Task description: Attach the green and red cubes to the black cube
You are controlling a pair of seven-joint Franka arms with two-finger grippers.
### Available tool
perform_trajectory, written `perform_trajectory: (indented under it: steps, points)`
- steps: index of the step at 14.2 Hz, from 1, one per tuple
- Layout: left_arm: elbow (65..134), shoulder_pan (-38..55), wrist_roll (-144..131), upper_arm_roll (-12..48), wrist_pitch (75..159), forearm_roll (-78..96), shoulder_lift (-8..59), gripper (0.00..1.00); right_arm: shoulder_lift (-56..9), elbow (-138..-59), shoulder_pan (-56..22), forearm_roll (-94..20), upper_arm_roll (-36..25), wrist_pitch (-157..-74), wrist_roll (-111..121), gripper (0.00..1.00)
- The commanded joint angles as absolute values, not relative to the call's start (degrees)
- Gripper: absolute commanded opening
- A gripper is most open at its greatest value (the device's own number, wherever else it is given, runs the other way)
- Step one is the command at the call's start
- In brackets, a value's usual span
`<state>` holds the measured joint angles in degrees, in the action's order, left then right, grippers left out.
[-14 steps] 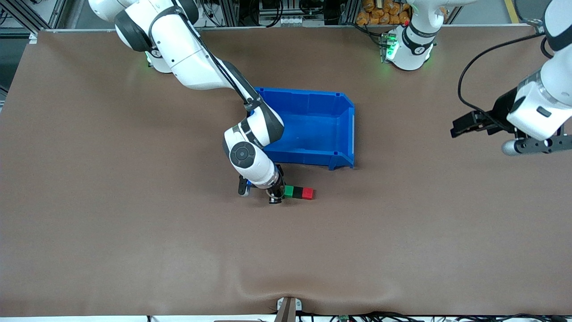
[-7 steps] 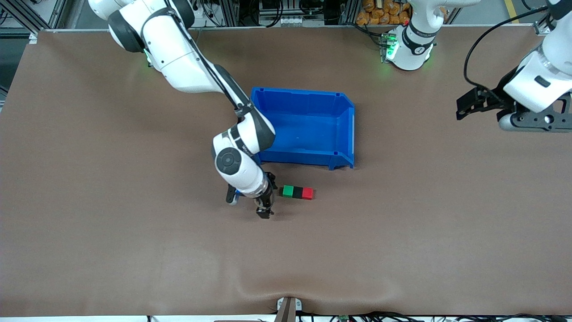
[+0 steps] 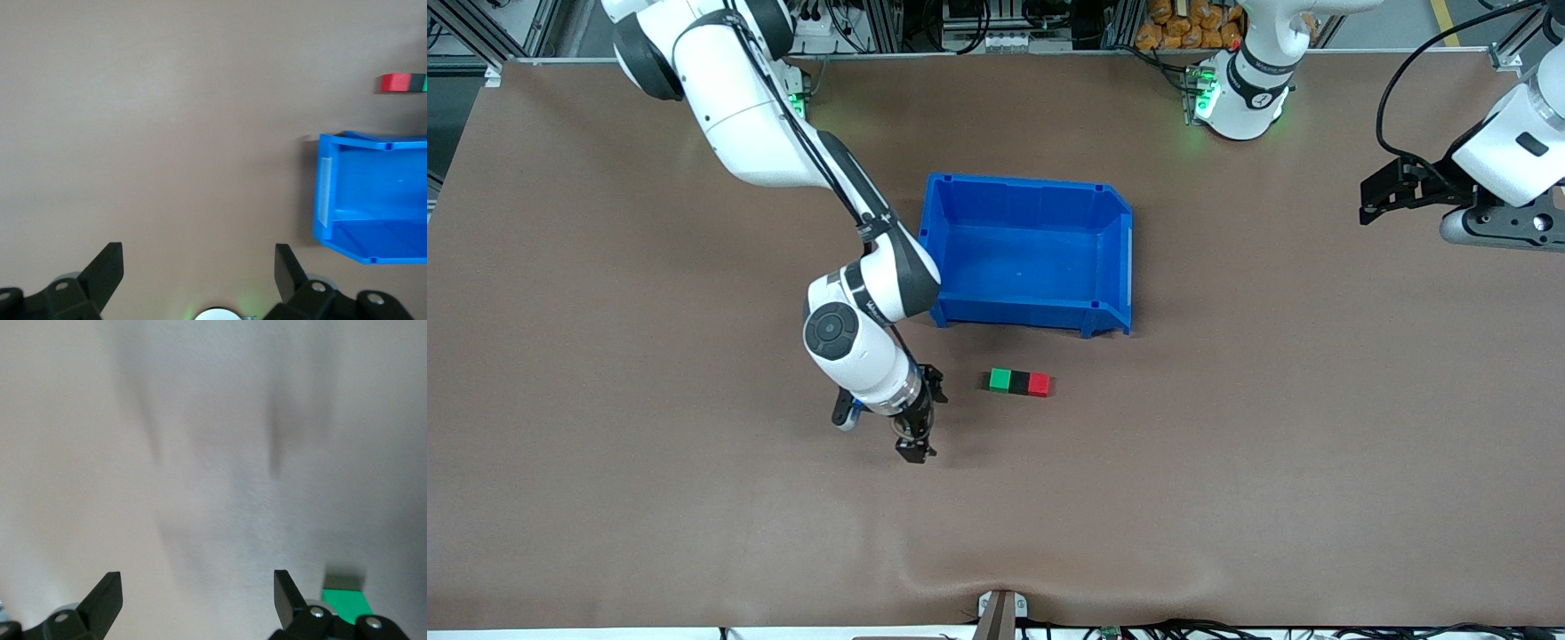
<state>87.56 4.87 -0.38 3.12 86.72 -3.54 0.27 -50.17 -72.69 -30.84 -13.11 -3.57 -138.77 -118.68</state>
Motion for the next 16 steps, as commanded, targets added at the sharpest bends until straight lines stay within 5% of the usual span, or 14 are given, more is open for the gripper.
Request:
perform_trajectory:
  steps: [1,11,16]
  points:
    - [88.42,5.10,-0.53,4.30,86.40,-5.71,-0.97,1.00,-47.99,-73.56,-29.10,-10.03,-3.86,-137.90,-118.39,1.00]
    - [86.66,3.70,0.70,3.87,83.41,-4.39,-1.32,1.00,-44.93,-73.74,-25.23,-5.27,-3.95,-136.50,-107.16,1.00]
    - [86.66,-0.69,1.93,3.96,79.63,-3.26,-1.23,1.00,-39.22,-73.74,-20.58,-5.62,-2.90,-124.22,-96.44,1.00]
